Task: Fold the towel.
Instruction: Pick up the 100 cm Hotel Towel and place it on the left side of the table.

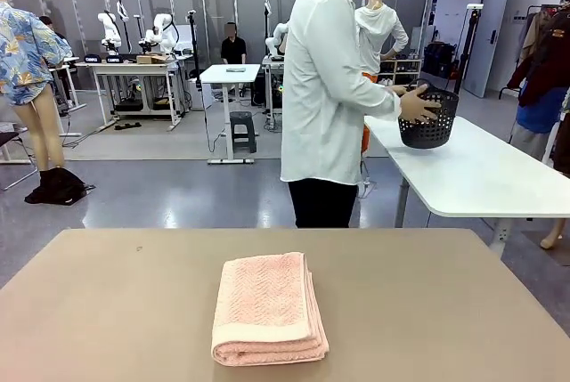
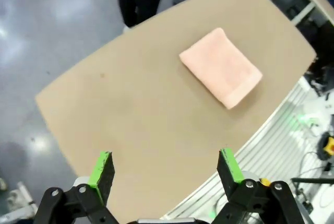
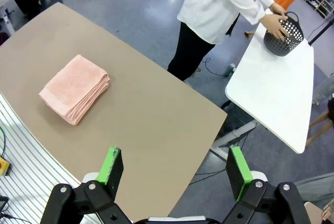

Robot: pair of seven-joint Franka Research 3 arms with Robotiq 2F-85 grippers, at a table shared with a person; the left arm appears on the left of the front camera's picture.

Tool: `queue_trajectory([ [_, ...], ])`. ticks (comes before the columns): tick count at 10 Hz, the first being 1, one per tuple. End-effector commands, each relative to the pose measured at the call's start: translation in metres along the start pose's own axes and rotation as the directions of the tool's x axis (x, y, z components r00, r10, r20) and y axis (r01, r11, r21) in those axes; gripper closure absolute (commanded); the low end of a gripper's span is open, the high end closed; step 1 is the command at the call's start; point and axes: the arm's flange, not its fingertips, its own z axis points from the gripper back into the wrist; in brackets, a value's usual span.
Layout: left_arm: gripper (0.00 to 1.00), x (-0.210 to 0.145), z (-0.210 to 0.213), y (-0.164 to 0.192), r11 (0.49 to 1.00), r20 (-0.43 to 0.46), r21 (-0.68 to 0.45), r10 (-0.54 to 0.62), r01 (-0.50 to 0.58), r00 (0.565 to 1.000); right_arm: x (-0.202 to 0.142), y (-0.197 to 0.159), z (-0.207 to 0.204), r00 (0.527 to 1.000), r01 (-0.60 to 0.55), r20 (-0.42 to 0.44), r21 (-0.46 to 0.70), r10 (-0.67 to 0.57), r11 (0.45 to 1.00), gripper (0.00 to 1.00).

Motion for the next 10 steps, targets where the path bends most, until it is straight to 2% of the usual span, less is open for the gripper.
queue_trajectory([
  [1,0.0,0.012,-0.056,0.012,0.991,-0.018,-0.06,0.116,-0.117,0.993,-0.001,0.0,0.0,1.0,0.017,0.0,-0.004,-0.017,1.0,0.0],
  [4,0.0,0.01,-0.149,0.013,0.948,-0.104,-0.25,0.175,-0.196,0.979,-0.001,0.0,0.0,1.0,0.017,0.0,-0.004,-0.017,1.0,0.0],
  [5,0.0,0.006,-0.179,0.011,0.927,-0.109,-0.299,0.204,-0.228,0.973,-0.001,0.0,0.0,1.0,0.017,0.0,-0.004,-0.017,1.0,0.0],
  [8,0.0,-0.014,-0.265,-0.008,0.882,-0.114,-0.365,0.275,-0.298,0.955,-0.001,0.0,0.0,1.0,0.017,0.0,-0.004,-0.017,1.0,0.0],
  [10,0.0,-0.022,-0.296,-0.012,0.811,-0.173,-0.439,0.344,-0.385,0.923,-0.001,0.0,0.0,1.0,0.017,0.0,-0.004,-0.017,1.0,0.0],
])
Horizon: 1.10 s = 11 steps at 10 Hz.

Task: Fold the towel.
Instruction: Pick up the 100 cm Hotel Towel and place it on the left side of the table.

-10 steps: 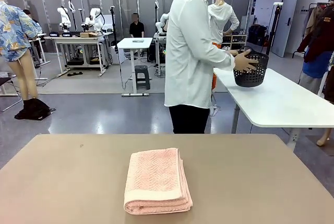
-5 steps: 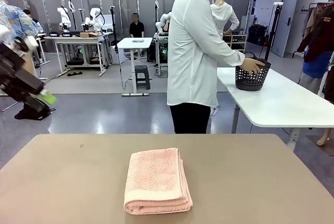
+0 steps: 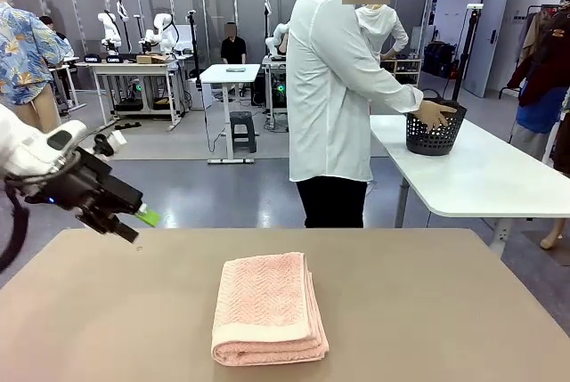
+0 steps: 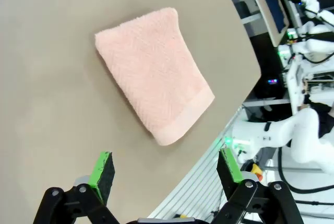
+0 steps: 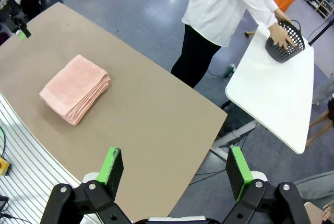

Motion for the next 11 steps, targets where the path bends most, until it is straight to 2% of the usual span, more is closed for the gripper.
queue_trajectory([
  [1,0.0,0.001,-0.021,0.013,0.995,0.018,-0.076,0.06,-0.059,0.998,-0.001,0.0,0.0,1.0,0.018,0.0,-0.005,-0.018,1.0,0.0],
  [2,0.0,-0.005,-0.039,0.021,0.988,-0.011,-0.12,0.098,-0.099,0.995,-0.001,0.0,0.0,1.0,0.018,0.0,-0.005,-0.018,1.0,0.0],
  [3,0.0,-0.01,-0.055,0.025,0.991,-0.069,-0.077,0.102,-0.107,0.992,-0.001,0.0,0.0,1.0,0.018,0.0,-0.005,-0.018,1.0,0.0],
  [4,0.0,-0.012,-0.069,0.025,0.987,-0.075,-0.104,0.112,-0.12,0.991,-0.001,0.0,0.0,1.0,0.018,0.0,-0.005,-0.018,1.0,0.0],
  [6,0.0,-0.012,-0.093,0.033,0.986,-0.023,-0.08,0.146,-0.148,0.989,-0.001,0.0,0.0,1.0,0.018,0.0,-0.005,-0.018,1.0,0.0],
  [8,0.0,-0.016,-0.109,0.04,0.987,-0.069,-0.042,0.153,-0.156,0.986,-0.001,0.0,0.0,1.0,0.018,0.0,-0.005,-0.018,1.0,0.0],
  [11,0.0,-0.009,-0.106,0.04,0.99,-0.066,-0.082,0.113,-0.118,0.991,-0.001,0.0,0.0,1.0,0.018,0.0,-0.005,-0.018,1.0,0.0],
])
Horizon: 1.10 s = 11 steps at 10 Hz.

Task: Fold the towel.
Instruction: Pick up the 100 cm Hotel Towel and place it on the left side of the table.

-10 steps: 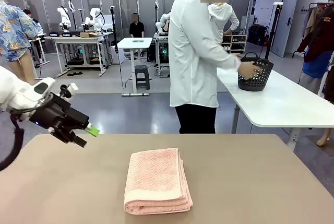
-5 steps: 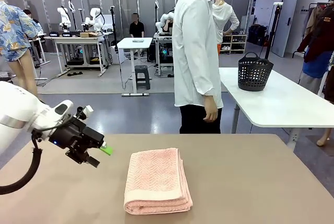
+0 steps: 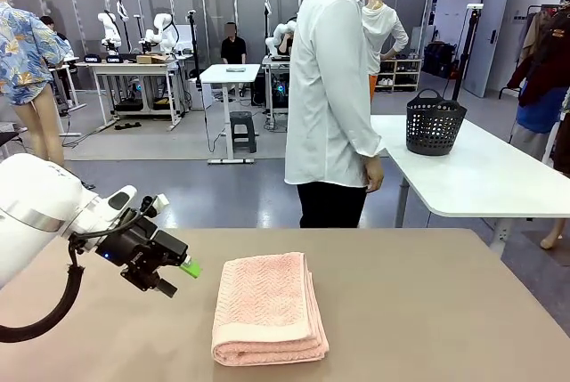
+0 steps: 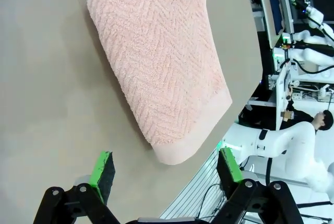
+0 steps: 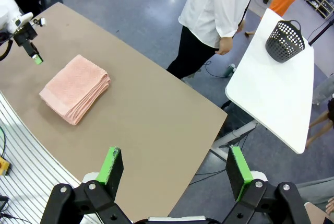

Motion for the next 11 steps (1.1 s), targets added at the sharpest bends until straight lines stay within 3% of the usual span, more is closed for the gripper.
queue_trajectory([
  [1,0.0,-0.003,-0.002,0.001,1.0,-0.004,0.002,0.014,-0.014,1.0,-0.001,0.0,0.0,1.0,0.018,0.0,-0.005,-0.018,1.0,0.0],
  [8,0.0,-0.002,0.0,0.002,1.0,-0.002,0.001,0.006,-0.006,1.0,-0.001,0.0,0.0,1.0,0.018,0.0,-0.005,-0.018,1.0,0.0],
  [11,0.0,0.006,-0.023,0.019,0.997,0.023,-0.083,0.0,0.002,1.0,-0.001,0.0,0.0,1.0,0.018,0.0,-0.005,-0.018,1.0,0.0],
])
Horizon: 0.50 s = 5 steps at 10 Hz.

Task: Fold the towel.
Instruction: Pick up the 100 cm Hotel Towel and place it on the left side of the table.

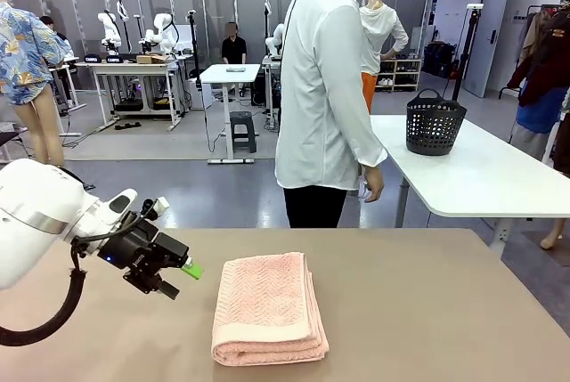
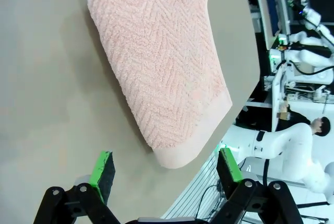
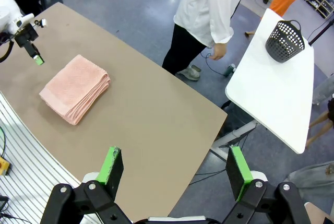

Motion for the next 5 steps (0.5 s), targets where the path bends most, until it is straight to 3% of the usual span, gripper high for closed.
queue_trajectory([
  [1,0.0,0.01,-0.023,0.014,0.999,0.006,-0.053,-0.011,0.011,1.0,-0.001,0.0,0.0,1.0,0.018,0.0,-0.005,-0.018,1.0,0.0],
  [5,0.0,0.024,-0.055,0.026,0.999,0.077,0.027,0.016,-0.018,0.997,-0.001,0.0,0.0,1.0,0.018,0.0,-0.005,-0.018,1.0,0.0],
])
